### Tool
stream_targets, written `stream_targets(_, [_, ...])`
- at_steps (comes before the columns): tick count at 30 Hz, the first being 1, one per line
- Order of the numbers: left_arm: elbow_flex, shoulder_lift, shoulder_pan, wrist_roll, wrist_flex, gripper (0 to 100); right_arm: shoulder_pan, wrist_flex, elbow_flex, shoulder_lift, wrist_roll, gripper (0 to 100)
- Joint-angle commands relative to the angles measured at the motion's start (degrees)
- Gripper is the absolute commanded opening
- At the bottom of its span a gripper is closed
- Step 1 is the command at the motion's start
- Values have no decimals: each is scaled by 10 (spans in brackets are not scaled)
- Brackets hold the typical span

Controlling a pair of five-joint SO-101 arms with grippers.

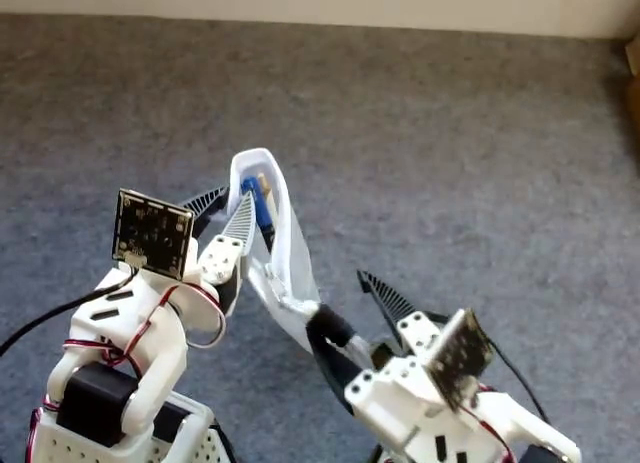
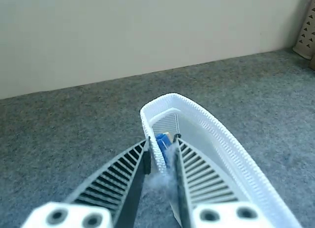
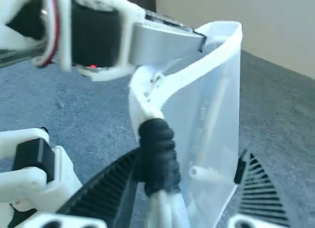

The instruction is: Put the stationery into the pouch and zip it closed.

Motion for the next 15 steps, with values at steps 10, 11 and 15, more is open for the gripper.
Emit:
stream_targets(10, [22, 10, 4, -9, 16, 88, -10, -56, 29, -6, -2, 274])
stream_targets(11, [22, 10, 4, -9, 16, 88, -10, -56, 29, -6, -2, 274])
stream_targets(15, [22, 10, 4, -9, 17, 88, -12, -57, 29, -5, -2, 274])
